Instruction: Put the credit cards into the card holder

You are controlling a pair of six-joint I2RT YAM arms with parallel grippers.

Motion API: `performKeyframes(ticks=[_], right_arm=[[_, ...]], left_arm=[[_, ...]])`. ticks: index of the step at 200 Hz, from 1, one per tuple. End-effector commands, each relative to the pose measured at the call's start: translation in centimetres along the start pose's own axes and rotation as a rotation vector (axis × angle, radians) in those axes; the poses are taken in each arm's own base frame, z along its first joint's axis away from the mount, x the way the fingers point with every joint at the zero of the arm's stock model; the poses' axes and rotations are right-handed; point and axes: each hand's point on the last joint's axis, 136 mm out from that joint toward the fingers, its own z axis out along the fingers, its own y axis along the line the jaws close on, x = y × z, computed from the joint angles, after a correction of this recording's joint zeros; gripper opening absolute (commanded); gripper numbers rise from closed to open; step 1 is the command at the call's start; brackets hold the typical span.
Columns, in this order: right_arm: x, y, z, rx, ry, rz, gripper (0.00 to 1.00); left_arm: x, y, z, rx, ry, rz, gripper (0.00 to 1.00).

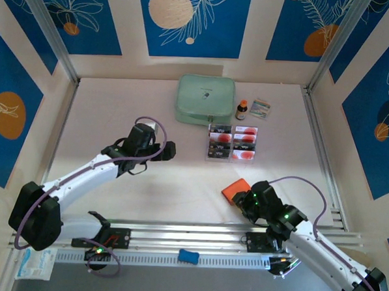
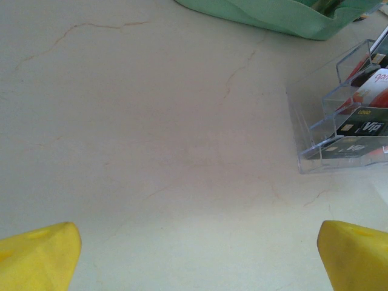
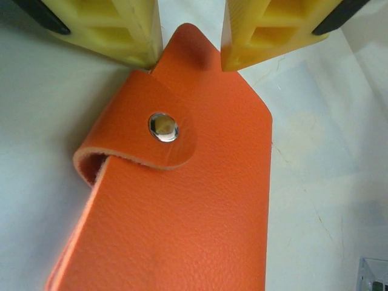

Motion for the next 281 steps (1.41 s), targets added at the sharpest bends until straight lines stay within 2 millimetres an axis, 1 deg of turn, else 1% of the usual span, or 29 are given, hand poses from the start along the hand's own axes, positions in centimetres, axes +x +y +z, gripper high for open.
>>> performKeyframes(ticks=[1,16,29,44,57,76,93,116,123,148,167,170,185,192,202,209,215,217,249,281], right_arm=[[0.1,-0.5,0.5,0.009,0.013,0.006,0.3],[0.0,-0.5,0.7,0.014,0.014,0.007,0.26],[0.0,-0.6,0.9,0.022,0.016,0.006,0.18],[0.0,-0.5,0.9,0.023,0.024,-0.002,0.0],[0.0,-0.1,0.8,0.015,0.032,-0.013,0.0],[0.2,1.5,0.2,-0.023,0.051,-0.057,0.0],[0.6,3.5,-0.7,-0.076,0.081,-0.114,0.0],[1.4,7.1,-1.9,-0.169,0.138,-0.198,0.0],[1.7,8.7,-2.5,-0.21,0.158,-0.234,0.0],[2.7,13.5,-4.0,-0.303,0.217,-0.359,0.0],[3.5,17.5,-4.9,-0.378,0.259,-0.47,0.0],[3.5,17.9,-4.9,-0.384,0.262,-0.48,0.0],[4.1,21.2,-5.6,-0.459,0.298,-0.568,0.0],[4.5,22.2,-5.5,-0.484,0.321,-0.604,0.0],[4.9,24.2,-6.0,-0.541,0.337,-0.658,0.0],[5.2,25.4,-6.1,-0.58,0.354,-0.688,0.0],[5.4,26.0,-6.2,-0.601,0.366,-0.711,0.0],[5.5,26.6,-6.4,-0.62,0.366,-0.727,0.0],[5.8,29.8,-6.4,-0.715,0.4,-0.813,0.0],[6.0,31.6,-5.7,-0.766,0.439,-0.817,0.0]], left_arm=[[-0.4,-0.6,0.2,0.006,-0.015,0.007,1.0],[-0.4,-0.6,0.2,0.007,-0.016,0.004,1.0],[-0.4,-0.7,0.3,0.007,-0.016,0.004,1.0],[-0.4,-0.8,0.2,0.01,-0.015,0.004,1.0],[-0.3,-0.7,0.1,0.01,-0.015,0.006,1.0],[-0.5,-0.8,-0.1,0.011,-0.022,0.007,1.0],[-0.6,-0.9,-0.4,0.014,-0.027,0.008,1.0],[-0.9,-1.2,-0.7,0.028,-0.023,0.013,1.0],[-1.1,-1.3,-0.8,0.034,-0.018,0.012,1.0],[-1.7,-1.8,-1.2,0.078,-0.003,-0.019,1.0],[-2.7,-2.3,-1.8,0.142,-0.006,-0.074,1.0],[-2.8,-2.5,-1.9,0.157,-0.005,-0.082,1.0],[-3.6,-3.2,-2.5,0.237,-0.011,-0.139,1.0],[-4.0,-3.4,-2.8,0.271,-0.016,-0.168,1.0],[-4.5,-3.7,-3.2,0.317,-0.021,-0.212,1.0],[-5.0,-3.8,-3.5,0.35,-0.029,-0.235,1.0],[-5.4,-4.0,-3.8,0.379,-0.038,-0.258,1.0],[-5.4,-4.1,-3.9,0.387,-0.035,-0.264,1.0],[-6.7,-4.5,-5.0,0.498,-0.061,-0.359,1.0],[-7.6,-4.8,-5.6,0.573,-0.082,-0.418,1.0]])
